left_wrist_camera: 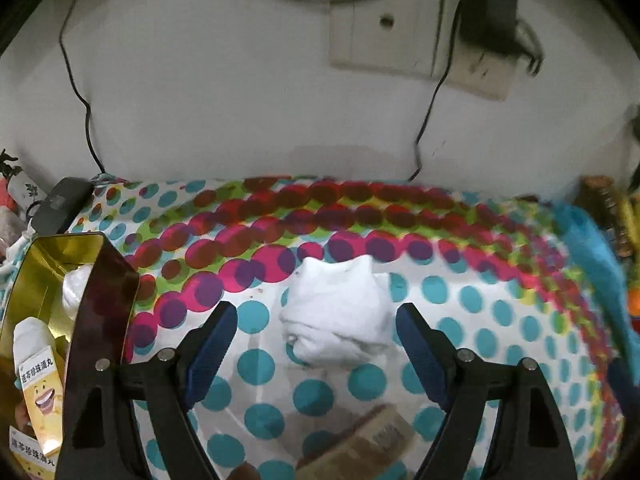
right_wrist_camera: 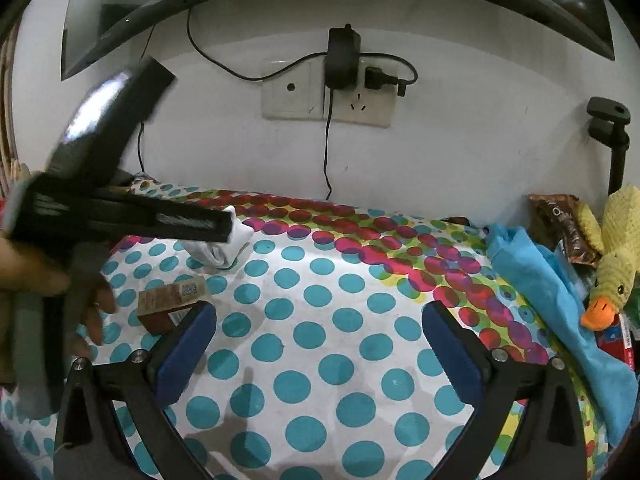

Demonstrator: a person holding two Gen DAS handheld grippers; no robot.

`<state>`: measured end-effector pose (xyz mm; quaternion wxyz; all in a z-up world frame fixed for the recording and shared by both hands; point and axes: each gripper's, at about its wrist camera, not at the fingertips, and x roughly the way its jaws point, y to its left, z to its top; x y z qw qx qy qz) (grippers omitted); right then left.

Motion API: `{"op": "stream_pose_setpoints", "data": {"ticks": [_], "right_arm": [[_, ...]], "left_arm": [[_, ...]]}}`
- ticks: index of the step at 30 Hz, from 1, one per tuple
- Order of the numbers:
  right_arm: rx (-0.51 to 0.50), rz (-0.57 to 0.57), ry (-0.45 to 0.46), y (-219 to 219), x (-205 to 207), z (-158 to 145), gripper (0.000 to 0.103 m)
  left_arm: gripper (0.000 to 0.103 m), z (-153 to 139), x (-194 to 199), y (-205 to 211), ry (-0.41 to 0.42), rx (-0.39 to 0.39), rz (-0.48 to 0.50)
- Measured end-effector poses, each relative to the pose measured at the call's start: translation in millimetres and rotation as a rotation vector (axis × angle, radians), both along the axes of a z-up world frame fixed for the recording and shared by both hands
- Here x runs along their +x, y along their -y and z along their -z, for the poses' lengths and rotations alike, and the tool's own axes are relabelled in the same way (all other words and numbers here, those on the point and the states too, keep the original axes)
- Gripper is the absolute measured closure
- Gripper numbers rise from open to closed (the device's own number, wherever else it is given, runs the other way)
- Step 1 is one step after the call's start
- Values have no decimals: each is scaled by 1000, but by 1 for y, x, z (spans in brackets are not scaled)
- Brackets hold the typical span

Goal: Organize objects
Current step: 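Grasp the white sock with the left tool while the right tool reaches toward the small brown box, then grasp the small brown QR-code box with the right tool while the left tool holds the sock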

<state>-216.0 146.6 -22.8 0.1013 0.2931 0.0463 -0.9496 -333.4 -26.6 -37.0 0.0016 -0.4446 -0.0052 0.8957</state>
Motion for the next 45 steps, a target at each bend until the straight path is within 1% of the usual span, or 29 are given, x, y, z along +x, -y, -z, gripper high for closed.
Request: {"op": "stream_pose_setpoints", "data": {"ticks": [8, 11, 13, 14, 15, 17, 19, 20, 22, 24, 26, 27, 29, 30, 31, 32, 35, 37, 39, 42, 45], "right_arm": [[-7, -4, -11, 0, 3, -1, 0], [-9, -3, -12, 0, 3, -1, 0], [-5, -2, -12, 0, 3, -1, 0], [-3, -2, -11, 0, 3, -1, 0], [0, -2, -11, 1, 3, -1, 0], [5, 0, -12, 1, 3, -2, 0], [10, 1, -14, 2, 3, -2, 0], [14, 2, -15, 3, 3, -2, 0], [18, 0, -12, 3, 3, -2, 0], [21, -5, 4, 5, 1, 0, 0], [24, -17, 25, 6, -3, 2, 0], [26, -20, 29, 7, -3, 2, 0], [36, -15, 20, 9, -1, 1, 0], [41, -15, 12, 10, 0, 1, 0], [47, -16, 6, 11, 1, 0, 0], [56, -21, 2, 13, 2, 0, 0], [68, -49, 11, 17, 1, 1, 0], [79, -59, 25, 20, -2, 3, 0], [89, -60, 32, 21, -2, 4, 0], [116, -79, 42, 28, -3, 5, 0], [182, -123, 73, 43, -6, 11, 0]], "left_arm": [[19, 24, -19, -10, 64, -23, -5], [21, 26, -18, -11, 59, -24, -4], [31, 27, -18, -11, 56, -32, 0], [33, 26, -17, -10, 52, -32, -2], [41, 26, -17, -10, 52, -25, -1], [46, 25, -18, -9, 57, -11, 4], [60, 22, -15, -10, 49, -7, 18], [62, 19, -14, -9, 42, 0, 16], [64, 8, -6, -2, 20, 39, -8], [64, -8, 8, 5, -22, 52, -21], [65, -30, 28, 16, -83, 50, -30], [65, -36, 34, 17, -100, 47, -33], [65, -53, 60, 22, -153, 36, -43], [65, -58, 66, 25, -163, 34, -43], [65, -62, 84, 30, -182, 24, -50], [65, -65, 93, 33, -194, 14, -54], [65, -64, 130, 46, -214, -6, -71], [65, -58, 147, 53, -209, 4, -74], [65, -50, 163, 58, -215, -3, -81], [65, -38, 175, 65, -206, 5, -96], [65, -28, 181, 73, -179, 44, -104]]}}
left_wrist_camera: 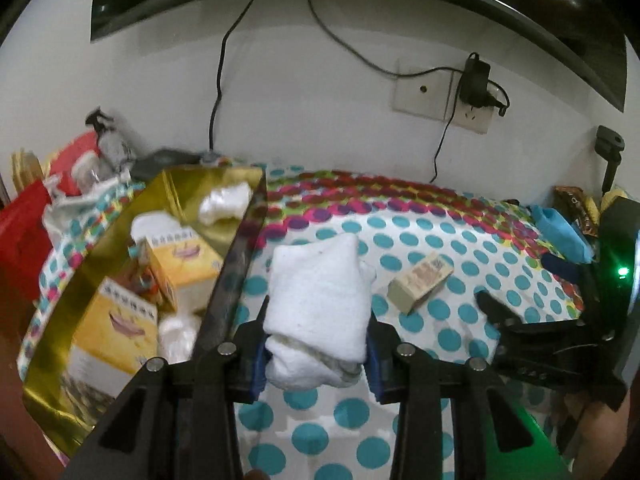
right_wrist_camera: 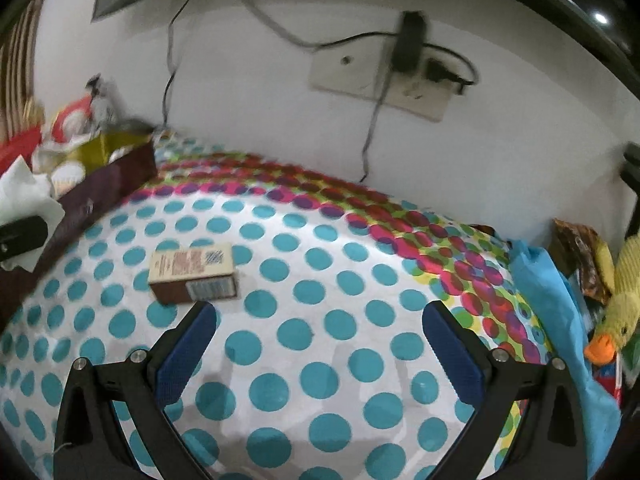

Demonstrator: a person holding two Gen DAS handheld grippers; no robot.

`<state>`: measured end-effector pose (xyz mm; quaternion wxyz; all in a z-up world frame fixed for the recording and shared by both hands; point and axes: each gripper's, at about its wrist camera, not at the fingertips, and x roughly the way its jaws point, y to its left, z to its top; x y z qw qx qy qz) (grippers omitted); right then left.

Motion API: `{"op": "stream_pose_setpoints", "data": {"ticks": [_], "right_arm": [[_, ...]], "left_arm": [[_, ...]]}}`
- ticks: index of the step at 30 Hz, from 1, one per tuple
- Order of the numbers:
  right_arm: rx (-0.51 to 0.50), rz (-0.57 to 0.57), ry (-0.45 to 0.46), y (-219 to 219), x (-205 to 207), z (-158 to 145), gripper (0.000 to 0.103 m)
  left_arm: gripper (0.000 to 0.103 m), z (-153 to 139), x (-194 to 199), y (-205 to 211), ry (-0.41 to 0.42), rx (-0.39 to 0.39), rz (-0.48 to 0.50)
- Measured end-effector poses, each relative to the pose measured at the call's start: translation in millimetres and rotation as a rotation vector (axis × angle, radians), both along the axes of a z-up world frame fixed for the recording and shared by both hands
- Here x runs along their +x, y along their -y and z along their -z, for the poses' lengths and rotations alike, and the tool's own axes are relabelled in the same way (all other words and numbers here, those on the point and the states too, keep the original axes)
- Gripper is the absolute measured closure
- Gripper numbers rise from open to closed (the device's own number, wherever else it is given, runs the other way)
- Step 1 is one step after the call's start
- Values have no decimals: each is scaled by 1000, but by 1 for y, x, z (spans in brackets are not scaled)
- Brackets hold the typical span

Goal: Organize objects
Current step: 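Grasp the small brown QR-code box with the right tool while the left tool holds the sock, then lower the white sock into the gold tin and open the left tool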

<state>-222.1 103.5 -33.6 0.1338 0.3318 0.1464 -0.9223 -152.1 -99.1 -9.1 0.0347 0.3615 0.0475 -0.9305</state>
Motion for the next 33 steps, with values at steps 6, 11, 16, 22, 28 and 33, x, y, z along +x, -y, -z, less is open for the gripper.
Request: {"op": "stream_pose_setpoints", "data": {"ticks": [6, 11, 16, 22, 28, 33], "right_arm": [[-1, -144, 20, 23, 8, 0, 0], [-33, -169, 26, 47, 0, -9, 0], [49, -196, 79, 74, -17, 3, 1], [-20, -184, 167, 70, -32, 20, 43], [-56, -162, 115, 59, -21, 15, 43], [-69, -136, 76, 50, -10, 9, 43]], "left_arm": [[65, 2, 12, 0, -15, -1, 13], [65, 4, 18, 11, -13, 12, 1], [65, 9, 24, 22, -4, 28, -16], [65, 5, 25, 27, -14, 42, -22], [65, -4, 31, 31, -38, 31, -37], [65, -13, 35, 55, -40, 15, -113]]}}
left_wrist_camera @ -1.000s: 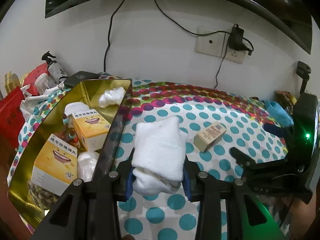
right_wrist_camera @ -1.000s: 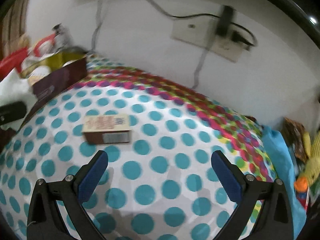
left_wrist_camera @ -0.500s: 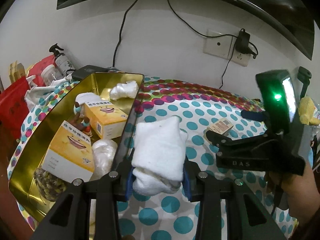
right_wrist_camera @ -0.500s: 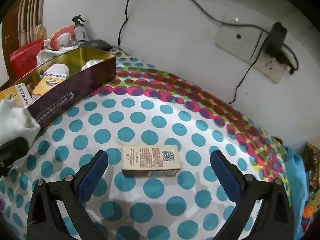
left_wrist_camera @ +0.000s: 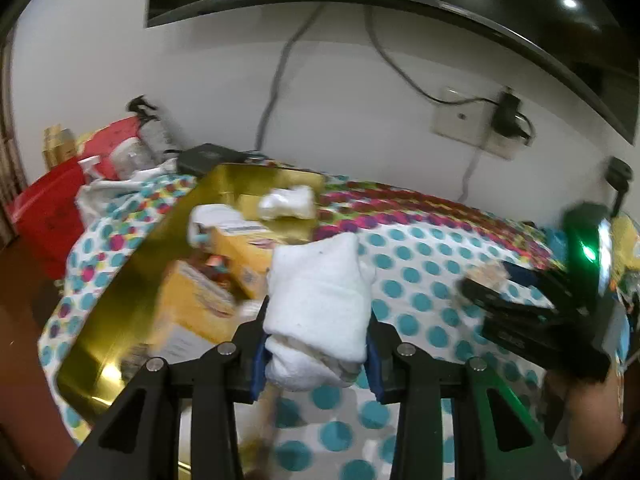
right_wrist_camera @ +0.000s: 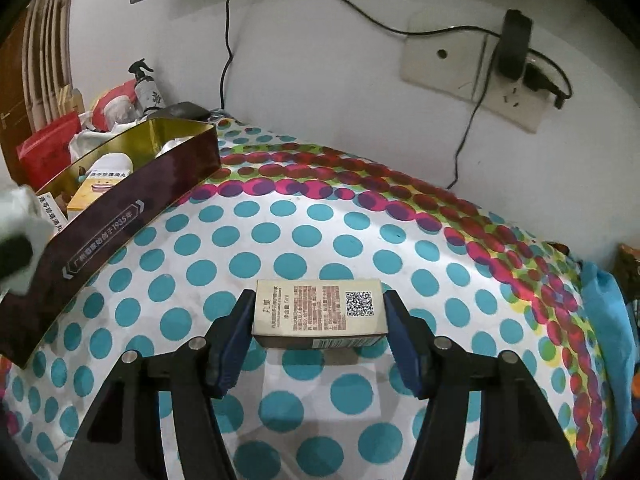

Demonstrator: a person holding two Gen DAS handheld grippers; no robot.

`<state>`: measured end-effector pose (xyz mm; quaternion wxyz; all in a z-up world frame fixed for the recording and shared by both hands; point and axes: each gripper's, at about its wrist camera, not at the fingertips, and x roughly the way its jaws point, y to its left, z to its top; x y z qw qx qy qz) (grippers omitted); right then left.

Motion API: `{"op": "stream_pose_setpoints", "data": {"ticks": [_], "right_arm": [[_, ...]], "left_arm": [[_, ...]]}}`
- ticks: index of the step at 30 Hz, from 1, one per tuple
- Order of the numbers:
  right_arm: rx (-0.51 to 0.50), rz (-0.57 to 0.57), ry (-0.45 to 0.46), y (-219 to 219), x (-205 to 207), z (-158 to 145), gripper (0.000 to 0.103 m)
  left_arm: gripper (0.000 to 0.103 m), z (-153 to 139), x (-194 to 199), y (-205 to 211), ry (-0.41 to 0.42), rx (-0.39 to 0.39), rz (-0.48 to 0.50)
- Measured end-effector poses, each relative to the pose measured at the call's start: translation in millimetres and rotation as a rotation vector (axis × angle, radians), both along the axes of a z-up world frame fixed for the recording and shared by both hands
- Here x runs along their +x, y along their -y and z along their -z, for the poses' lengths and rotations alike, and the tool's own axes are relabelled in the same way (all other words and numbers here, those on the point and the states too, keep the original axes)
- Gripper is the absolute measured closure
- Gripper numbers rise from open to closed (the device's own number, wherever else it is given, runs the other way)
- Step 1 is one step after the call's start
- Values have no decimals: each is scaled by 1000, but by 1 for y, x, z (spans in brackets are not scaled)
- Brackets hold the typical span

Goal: Organize objects
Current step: 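Lower the white sock into the gold tin and open the left tool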

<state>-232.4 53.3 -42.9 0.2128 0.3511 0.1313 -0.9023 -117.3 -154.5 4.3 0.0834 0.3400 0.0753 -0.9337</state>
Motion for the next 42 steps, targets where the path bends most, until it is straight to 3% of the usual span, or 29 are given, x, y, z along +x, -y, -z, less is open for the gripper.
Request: {"op": "stream_pose_setpoints", "data": {"ticks": [7, 16, 23, 29, 31, 34, 42], "right_arm": [[37, -3, -62, 4, 16, -4, 43], [41, -13, -85, 4, 27, -6, 43], [38, -12, -94, 3, 29, -7, 43], [43, -17, -99, 2, 31, -7, 42], [42, -19, -101, 2, 31, -8, 42], [41, -24, -101, 2, 31, -8, 42], [31, -20, -94, 1, 29, -7, 42]], "left_arm": [[65, -12, 3, 49, 26, -23, -123], [64, -14, 13, 77, 39, -56, -159], [64, -16, 31, 91, -1, 0, -98], [64, -15, 59, 93, -46, 82, 57], [64, -15, 61, 92, -44, 76, 82], [64, -12, 37, 88, 5, 15, 68], [61, -2, -65, 88, 147, -8, 24]]}}
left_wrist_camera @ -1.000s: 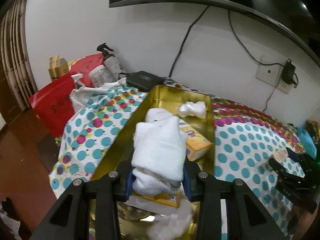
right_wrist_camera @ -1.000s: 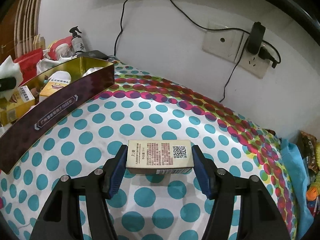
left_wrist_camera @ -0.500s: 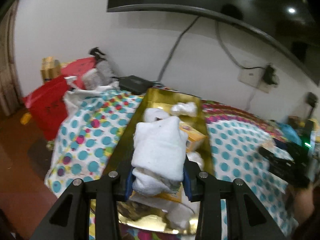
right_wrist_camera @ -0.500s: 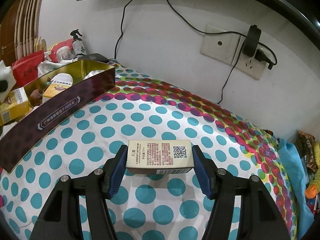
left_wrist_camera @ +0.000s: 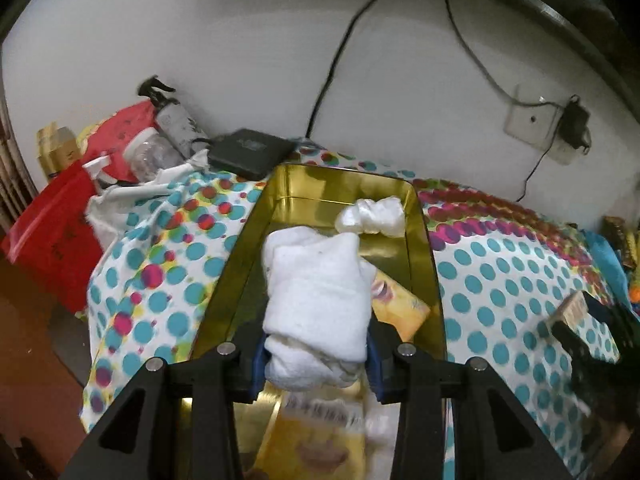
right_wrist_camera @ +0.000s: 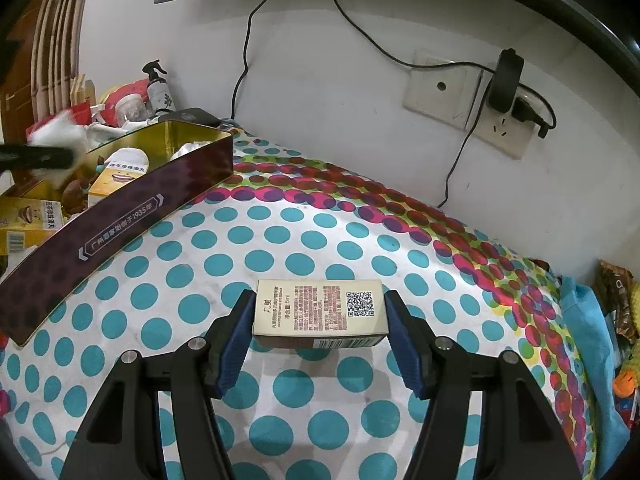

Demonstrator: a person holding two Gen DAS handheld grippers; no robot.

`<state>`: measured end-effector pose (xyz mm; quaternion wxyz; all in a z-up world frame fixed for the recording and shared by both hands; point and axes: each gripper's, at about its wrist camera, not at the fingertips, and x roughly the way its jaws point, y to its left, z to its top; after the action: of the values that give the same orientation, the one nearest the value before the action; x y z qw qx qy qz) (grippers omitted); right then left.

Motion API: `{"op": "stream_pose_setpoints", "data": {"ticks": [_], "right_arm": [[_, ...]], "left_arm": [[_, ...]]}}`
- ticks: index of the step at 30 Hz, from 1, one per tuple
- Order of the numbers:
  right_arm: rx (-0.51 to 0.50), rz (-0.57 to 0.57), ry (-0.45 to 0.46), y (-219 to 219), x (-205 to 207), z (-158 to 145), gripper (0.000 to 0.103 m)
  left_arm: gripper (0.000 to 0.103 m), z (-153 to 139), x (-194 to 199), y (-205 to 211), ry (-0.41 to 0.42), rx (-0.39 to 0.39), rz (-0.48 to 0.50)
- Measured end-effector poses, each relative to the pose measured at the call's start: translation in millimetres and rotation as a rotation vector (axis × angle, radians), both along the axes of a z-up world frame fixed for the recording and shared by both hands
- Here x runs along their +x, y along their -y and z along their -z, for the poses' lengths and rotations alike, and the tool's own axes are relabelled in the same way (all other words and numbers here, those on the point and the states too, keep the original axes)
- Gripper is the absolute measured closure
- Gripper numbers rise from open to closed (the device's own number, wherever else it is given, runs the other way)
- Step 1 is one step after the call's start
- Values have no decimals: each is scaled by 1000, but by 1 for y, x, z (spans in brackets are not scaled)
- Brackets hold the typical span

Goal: Organize objects
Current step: 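Lower the white sock into the gold tin and open the left tool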

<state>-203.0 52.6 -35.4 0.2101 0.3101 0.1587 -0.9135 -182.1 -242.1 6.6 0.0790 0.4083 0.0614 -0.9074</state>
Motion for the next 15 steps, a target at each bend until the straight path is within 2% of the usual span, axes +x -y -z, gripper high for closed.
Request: {"op": "stream_pose_setpoints", "data": {"ticks": [2, 4, 6, 10, 15], "right_arm": [[-4, 2, -3, 0, -1, 0, 42], [-7, 4, -10, -1, 1, 0, 42], [-14, 2, -14, -2, 2, -1, 42], [-24, 8, -11, -4, 2, -1, 42], [-22, 13, -12, -4, 2, -1, 42]], "left_arm": [[56, 2, -9, -5, 13, -29, -9], [29, 1, -6, -4, -8, -62, -49], [28, -1, 3, 0, -21, -43, -61], [19, -13, 38, -8, -85, -112, -49], [19, -16, 106, -19, -154, -70, -49]]}}
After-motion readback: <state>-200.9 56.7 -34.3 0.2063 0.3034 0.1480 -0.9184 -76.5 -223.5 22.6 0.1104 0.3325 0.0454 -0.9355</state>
